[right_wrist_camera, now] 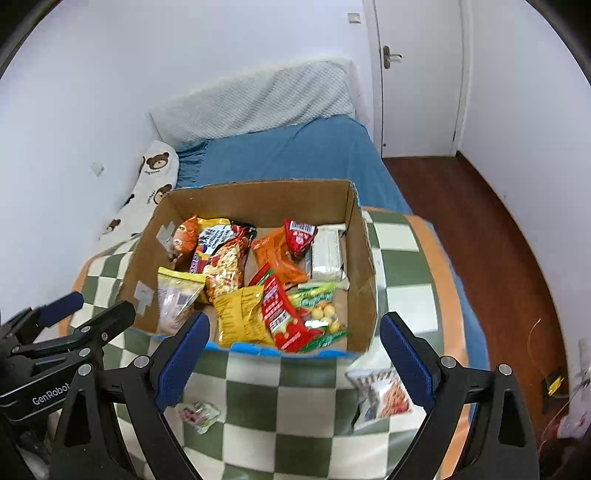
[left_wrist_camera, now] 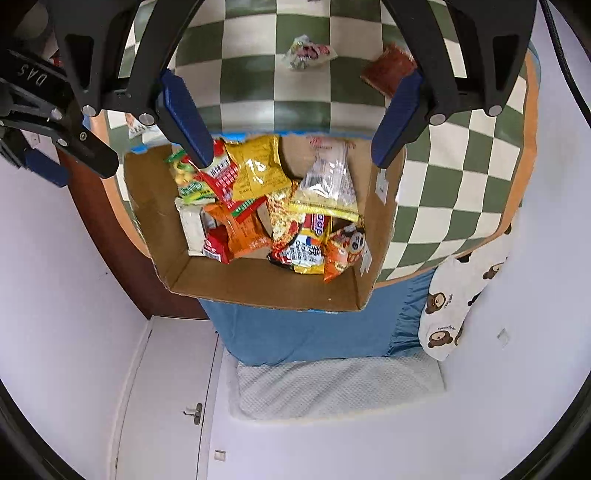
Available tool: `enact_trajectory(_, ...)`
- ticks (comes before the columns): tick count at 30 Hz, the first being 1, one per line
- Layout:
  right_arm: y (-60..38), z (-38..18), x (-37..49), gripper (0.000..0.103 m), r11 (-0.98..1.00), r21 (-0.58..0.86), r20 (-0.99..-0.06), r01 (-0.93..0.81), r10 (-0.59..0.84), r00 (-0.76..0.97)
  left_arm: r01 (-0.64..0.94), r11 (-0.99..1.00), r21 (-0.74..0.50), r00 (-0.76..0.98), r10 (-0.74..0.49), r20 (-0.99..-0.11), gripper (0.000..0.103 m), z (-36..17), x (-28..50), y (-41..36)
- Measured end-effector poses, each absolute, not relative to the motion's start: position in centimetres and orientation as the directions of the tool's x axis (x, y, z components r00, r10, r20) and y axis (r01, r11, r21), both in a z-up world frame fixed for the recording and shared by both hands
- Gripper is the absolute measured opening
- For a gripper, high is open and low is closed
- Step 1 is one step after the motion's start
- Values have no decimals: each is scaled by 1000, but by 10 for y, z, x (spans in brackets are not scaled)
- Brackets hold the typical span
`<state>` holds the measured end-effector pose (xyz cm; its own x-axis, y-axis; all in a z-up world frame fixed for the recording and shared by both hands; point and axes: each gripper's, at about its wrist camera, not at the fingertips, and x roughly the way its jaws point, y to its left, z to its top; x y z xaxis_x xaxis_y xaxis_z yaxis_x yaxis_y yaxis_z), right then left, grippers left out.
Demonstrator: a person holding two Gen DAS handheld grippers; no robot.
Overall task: Organize snacks
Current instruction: 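Grasp the white wrapped candy with the left tool while the right tool grasps the oat cookie bag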
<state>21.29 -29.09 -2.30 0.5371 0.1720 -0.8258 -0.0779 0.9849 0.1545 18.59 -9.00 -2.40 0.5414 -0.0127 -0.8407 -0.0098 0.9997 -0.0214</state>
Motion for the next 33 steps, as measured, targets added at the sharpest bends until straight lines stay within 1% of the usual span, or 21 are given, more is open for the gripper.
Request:
enact_trajectory(4, -318, -40, 199, 95, 977, 211, -853, 8, 180, 490, -23, 1000, -10, 512, 3, -859, 87, -37, 175, -87)
enact_trajectory(8, -347, -76, 197, 95, 975, 202, -898, 90, 148, 415, -51, 999, -10, 436, 13, -900, 87, -71, 168, -81)
enact_trajectory(11, -368, -117, 201, 95, 977, 165, -936, 138, 111, 333, -75, 997, -4, 369, 24, -929, 87, -102, 163, -76)
enact_trajectory(13, -388, -153, 208, 95, 952, 205, -957, 226, 148, 248, -89, 996, -2, 327, 27, -945, 87, -120, 159, -73)
enact_trajectory(15, -406, -181, 211, 95, 912, 249, -960, 326, 188, 209, -101, 995, -6, 284, 23, -958, 87, -139, 155, -71)
enact_trajectory(17, -409, -197, 216, 95, 909, 244, -962, 337, 183, 204, -105, 994, 5, 248, 31, -968, 87, -156, 151, -67)
enact_trajectory(18, -406, -205, 220, 95, 926, 205, -969, 317, 147, 196, -104, 995, 7, 234, 31, -972, 87, -162, 150, -66)
enact_trajectory(20, -400, -219, 225, 86, 955, 141, -979, 262, 95, 181, -104, 995, 5, 199, 26, -980, 87, -173, 147, -63)
enact_trajectory(21, -395, -227, 227, 72, 967, 117, -982, 226, 79, 169, -105, 994, -1, 187, 19, -982, 87, -177, 146, -61)
enact_trajectory(22, -392, -231, 227, 66, 973, 115, -983, 201, 82, 165, -106, 994, 0, 181, 19, -983, 87, -180, 144, -59)
enact_trajectory(23, -388, -234, 227, 66, 979, 99, -984, 176, 70, 163, -103, 995, 1, 180, 20, -983, 87, -181, 142, -58)
enact_trajectory(25, -378, -233, 222, 59, 991, 68, -985, 118, 48, 167, -88, 996, -7, 181, 10, -983, 87, -183, 137, -56)
enact_trajectory(26, -376, -232, 218, 57, 991, 74, -985, 108, 55, 165, -81, 997, -8, 178, 6, -984, 87, -183, 135, -55)
enact_trajectory(27, -371, -232, 211, 50, 992, 85, -987, 91, 71, 147, -67, 998, -15, 168, -4, -986, 87, -185, 133, -56)
enact_trajectory(28, -367, -233, 206, 48, 992, 97, -987, 78, 86, 133, -47, 999, -19, 153, -11, -988, 87, -188, 130, -57)
enact_trajectory(33, -335, -236, 163, 48, 984, 176, -983, 10, 175, 60, 10, 1000, 6, 100, 5, -995, 87, -206, 122, -60)
